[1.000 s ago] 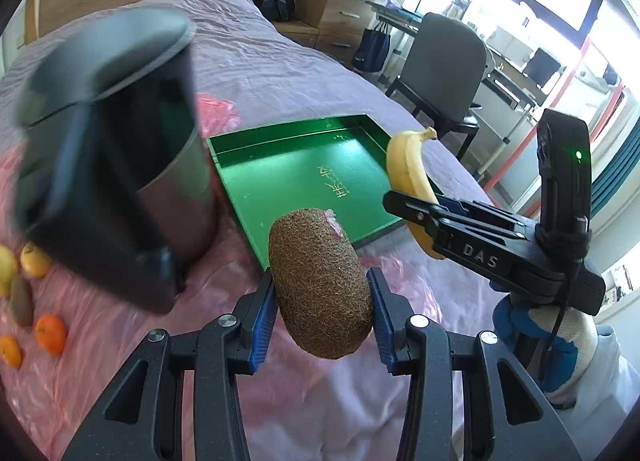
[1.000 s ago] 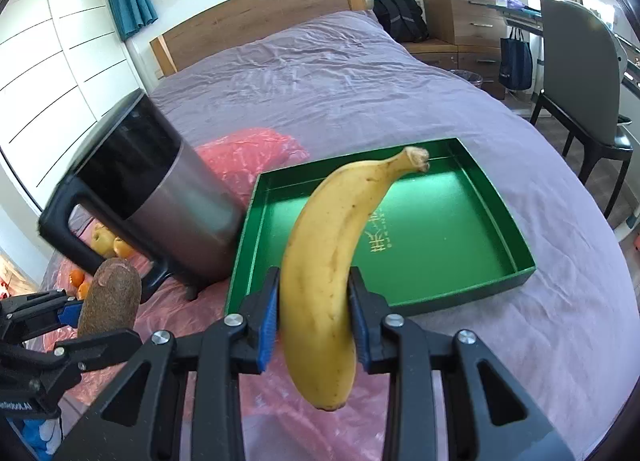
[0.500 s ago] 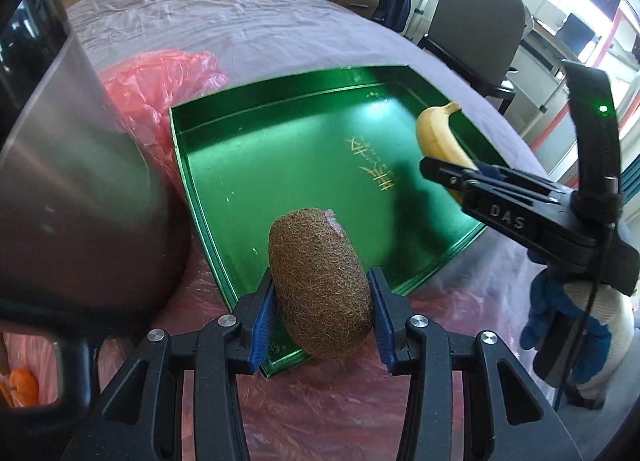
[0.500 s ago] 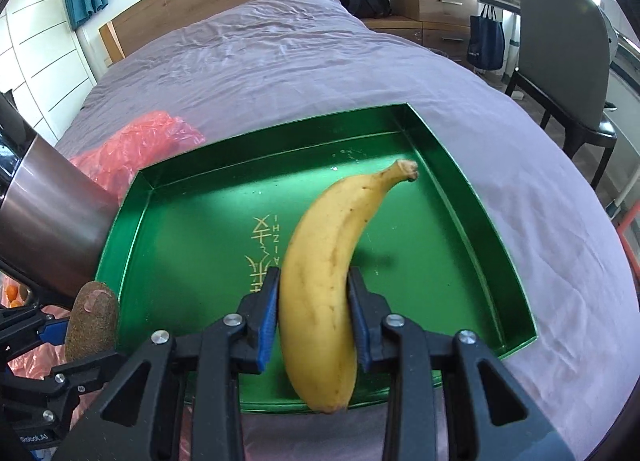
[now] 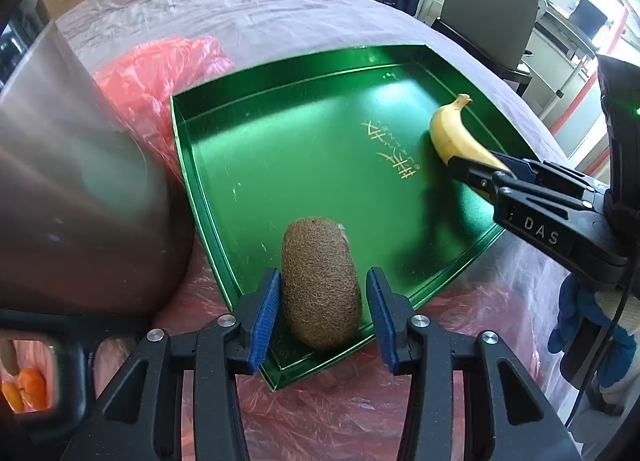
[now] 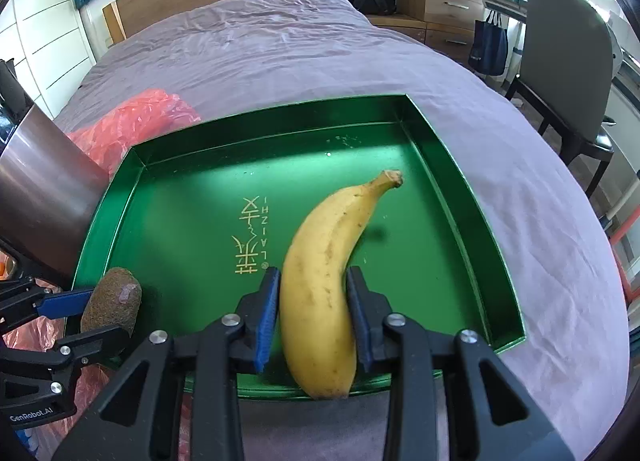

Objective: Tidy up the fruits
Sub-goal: 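Lower the kiwi and banana into the tray and open both tools, then withdraw both tools from the tray back toward the fruit, then grasp the second kiwi with the left tool while the right tool grasps a mandarin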

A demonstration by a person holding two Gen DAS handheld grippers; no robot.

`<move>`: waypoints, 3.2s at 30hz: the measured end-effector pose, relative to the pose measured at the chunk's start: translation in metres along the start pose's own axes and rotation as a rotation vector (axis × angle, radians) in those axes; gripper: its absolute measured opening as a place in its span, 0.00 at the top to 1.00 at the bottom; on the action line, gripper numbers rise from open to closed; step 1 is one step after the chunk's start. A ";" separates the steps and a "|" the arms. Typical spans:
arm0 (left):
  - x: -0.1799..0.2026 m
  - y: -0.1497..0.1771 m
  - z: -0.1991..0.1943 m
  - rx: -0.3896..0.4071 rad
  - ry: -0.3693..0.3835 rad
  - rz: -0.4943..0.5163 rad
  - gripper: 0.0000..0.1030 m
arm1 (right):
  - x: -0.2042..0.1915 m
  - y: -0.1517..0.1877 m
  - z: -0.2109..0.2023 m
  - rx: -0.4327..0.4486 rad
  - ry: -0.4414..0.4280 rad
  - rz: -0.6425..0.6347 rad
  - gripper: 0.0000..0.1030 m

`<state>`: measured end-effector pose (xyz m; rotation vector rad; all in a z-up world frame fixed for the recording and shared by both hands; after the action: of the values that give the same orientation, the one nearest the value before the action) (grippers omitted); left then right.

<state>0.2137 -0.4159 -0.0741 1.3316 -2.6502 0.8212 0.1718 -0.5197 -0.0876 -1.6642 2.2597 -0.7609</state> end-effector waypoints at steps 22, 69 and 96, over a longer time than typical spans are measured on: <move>0.007 0.088 -0.171 0.217 -0.049 0.095 0.47 | -0.023 0.007 -0.162 0.178 -0.029 0.006 0.39; -0.323 0.392 -0.349 0.374 -0.429 -0.547 0.23 | -0.354 0.109 -0.244 0.101 -0.357 -0.485 0.37; -0.430 0.301 -0.236 0.140 -0.344 -0.428 0.24 | -0.461 0.068 -0.086 -0.049 -0.304 -0.518 0.37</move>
<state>0.2110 0.1573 -0.1245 2.1473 -2.4065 0.7850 0.2260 -0.0494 -0.1053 -2.2493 1.6718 -0.5013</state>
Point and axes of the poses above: each gripper's, at about its wrist camera, not at the fingertips, and z roughly the way its jaws point, x to its right, y to its underside, the point moved 1 cm from there along z, roughly the way its jaws point, and after that the axes turned 12 degrees about y, right-handed, at the moved point
